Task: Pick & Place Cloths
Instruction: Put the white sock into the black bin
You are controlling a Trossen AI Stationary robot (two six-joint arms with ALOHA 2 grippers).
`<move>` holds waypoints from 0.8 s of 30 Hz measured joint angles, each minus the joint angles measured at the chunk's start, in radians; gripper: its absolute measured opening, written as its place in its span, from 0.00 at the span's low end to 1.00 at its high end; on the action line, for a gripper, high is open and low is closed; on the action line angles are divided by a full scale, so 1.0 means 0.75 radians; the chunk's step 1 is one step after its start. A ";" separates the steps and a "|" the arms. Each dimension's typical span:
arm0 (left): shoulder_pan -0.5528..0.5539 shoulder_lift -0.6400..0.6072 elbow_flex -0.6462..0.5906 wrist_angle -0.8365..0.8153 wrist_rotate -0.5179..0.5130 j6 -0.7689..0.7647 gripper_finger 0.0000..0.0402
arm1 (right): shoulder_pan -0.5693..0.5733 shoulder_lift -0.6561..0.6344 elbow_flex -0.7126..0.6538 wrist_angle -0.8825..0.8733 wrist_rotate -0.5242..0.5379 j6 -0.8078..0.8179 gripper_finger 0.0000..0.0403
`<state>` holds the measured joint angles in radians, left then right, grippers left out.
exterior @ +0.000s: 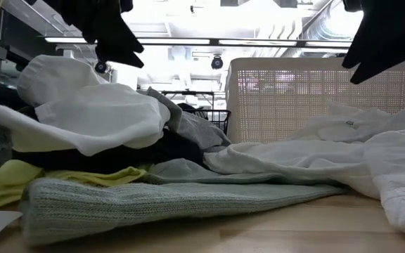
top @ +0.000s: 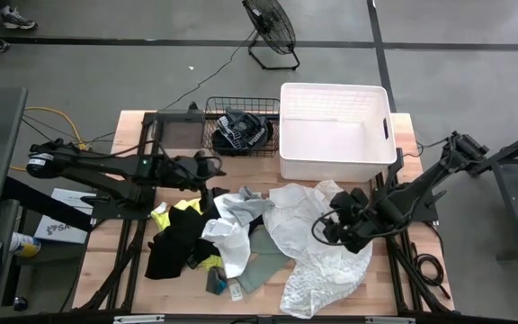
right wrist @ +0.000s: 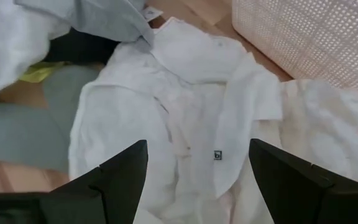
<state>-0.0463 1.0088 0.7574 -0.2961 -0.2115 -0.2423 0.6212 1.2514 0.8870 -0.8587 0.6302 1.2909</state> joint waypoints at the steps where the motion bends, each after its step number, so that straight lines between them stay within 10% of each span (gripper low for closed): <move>1: 0.000 0.000 -0.007 0.001 0.015 0.001 0.70 | 0.000 0.000 -0.001 -0.003 -0.001 0.001 0.68; 24: 0.000 0.000 -0.020 0.014 0.028 0.001 0.70 | -0.016 0.246 -0.001 -0.008 0.057 0.373 0.68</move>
<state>-0.0463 1.0088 0.7425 -0.2856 -0.1902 -0.2413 0.6093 1.4356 0.8864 -0.8645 0.6731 1.5706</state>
